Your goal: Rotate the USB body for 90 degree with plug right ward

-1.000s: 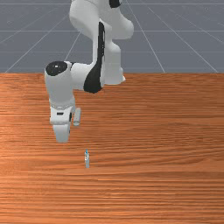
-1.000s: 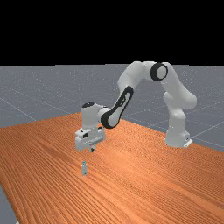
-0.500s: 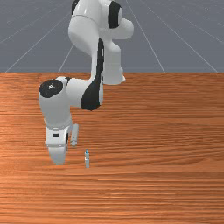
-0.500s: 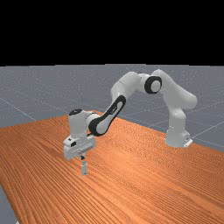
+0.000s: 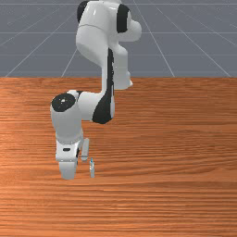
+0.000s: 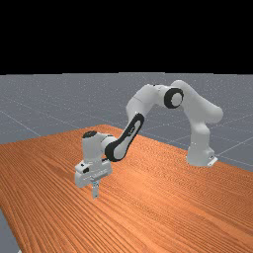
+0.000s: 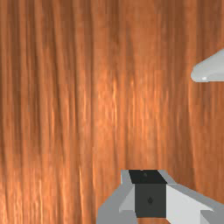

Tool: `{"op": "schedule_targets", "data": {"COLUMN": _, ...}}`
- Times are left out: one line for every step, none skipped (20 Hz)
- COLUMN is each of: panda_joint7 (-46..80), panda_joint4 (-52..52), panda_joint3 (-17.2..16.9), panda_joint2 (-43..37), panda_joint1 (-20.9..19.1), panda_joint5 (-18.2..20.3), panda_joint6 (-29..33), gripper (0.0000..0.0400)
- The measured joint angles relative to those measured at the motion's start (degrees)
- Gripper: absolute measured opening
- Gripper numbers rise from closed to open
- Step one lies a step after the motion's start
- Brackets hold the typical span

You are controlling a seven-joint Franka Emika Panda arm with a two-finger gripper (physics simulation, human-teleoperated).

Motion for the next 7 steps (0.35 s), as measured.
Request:
{"op": "schedule_targets", "data": {"panda_joint7": 0.59, "panda_joint4": -0.44, "panda_joint3": 0.03, "panda_joint2": -0.23, "panda_joint1": 0.46, "panda_joint5": 0.02, "panda_joint6": 0.19, "gripper": 0.0}}
{"op": "schedule_targets", "data": {"panda_joint7": 0.69, "panda_joint4": -0.79, "panda_joint3": 0.13, "panda_joint2": -0.42, "panda_joint1": 0.83, "panda_joint5": -0.07, "panda_joint6": 0.35, "gripper": 0.0}}
{"op": "schedule_targets", "data": {"panda_joint7": 1.42, "panda_joint4": -1.15, "panda_joint3": 0.12, "panda_joint2": -0.61, "panda_joint1": 1.26, "panda_joint5": 0.0, "panda_joint6": 0.5, "gripper": 0.0}}
{"op": "schedule_targets", "data": {"panda_joint7": 2.61, "panda_joint4": -1.59, "panda_joint3": 0.05, "panda_joint2": -0.85, "panda_joint1": 1.82, "panda_joint5": 0.17, "panda_joint6": 0.67, "gripper": 0.0}}
{"op": "schedule_targets", "data": {"panda_joint7": 2.65, "panda_joint4": -1.91, "panda_joint3": 0.19, "panda_joint2": -1.02, "panda_joint1": 2.23, "panda_joint5": 0.05, "panda_joint6": 0.82, "gripper": 0.0}}
{"op": "schedule_targets", "data": {"panda_joint7": 3.61, "panda_joint4": -2.26, "panda_joint3": 0.16, "panda_joint2": -1.2, "panda_joint1": 2.73, "panda_joint5": 0.17, "panda_joint6": 0.96, "gripper": 0.0}}
{"op": "schedule_targets", "data": {"panda_joint7": 3.93, "panda_joint4": -2.56, "panda_joint3": 0.24, "panda_joint2": -1.36, "panda_joint1": 3.15, "panda_joint5": 0.13, "panda_joint6": 1.09, "gripper": 0.0}}
